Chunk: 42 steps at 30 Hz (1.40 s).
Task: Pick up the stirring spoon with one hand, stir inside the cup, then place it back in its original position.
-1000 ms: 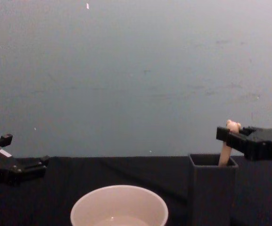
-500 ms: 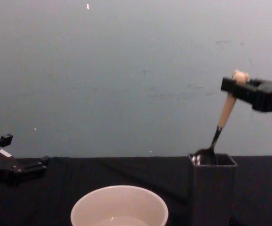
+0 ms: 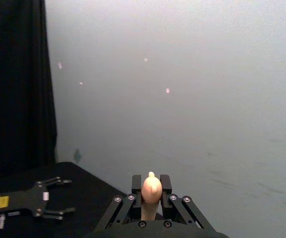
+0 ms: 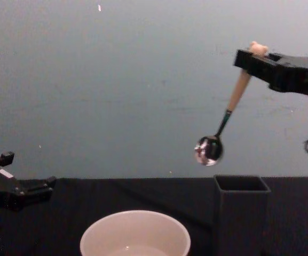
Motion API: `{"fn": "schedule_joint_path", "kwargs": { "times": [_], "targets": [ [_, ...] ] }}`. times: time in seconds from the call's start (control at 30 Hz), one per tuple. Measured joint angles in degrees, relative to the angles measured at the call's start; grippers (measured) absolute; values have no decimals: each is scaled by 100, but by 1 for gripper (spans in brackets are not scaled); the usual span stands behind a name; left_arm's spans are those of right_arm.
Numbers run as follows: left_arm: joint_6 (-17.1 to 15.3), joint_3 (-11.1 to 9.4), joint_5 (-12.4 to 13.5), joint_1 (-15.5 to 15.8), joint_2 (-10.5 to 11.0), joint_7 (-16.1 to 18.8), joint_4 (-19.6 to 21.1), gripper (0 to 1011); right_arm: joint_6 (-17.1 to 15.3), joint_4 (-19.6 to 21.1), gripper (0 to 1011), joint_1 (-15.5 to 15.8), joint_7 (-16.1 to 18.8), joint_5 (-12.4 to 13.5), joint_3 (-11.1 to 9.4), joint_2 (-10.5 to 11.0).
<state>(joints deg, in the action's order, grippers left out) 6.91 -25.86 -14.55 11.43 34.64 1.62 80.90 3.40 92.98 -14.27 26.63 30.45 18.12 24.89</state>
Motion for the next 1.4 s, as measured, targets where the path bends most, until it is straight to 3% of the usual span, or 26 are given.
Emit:
{"fn": "schedule_joint_path", "kwargs": {
  "times": [0.3, 0.63, 0.97, 1.4],
  "targets": [
    [0, 0, 0, 0, 0, 0, 0, 1001, -67, -193, 213, -232, 98, -116, 441, -250],
    [0, 0, 0, 0, 0, 0, 0, 1001, -122, -469, 213, -298, 240, -349, 905, -343],
    [0, 0, 0, 0, 0, 0, 0, 1001, 507, -1140, 213, -427, 491, -873, 1260, -501],
    [0, 0, 0, 0, 0, 0, 0, 1001, 886, -1797, 213, -642, 626, -1138, 1378, -853]
  ]
}}
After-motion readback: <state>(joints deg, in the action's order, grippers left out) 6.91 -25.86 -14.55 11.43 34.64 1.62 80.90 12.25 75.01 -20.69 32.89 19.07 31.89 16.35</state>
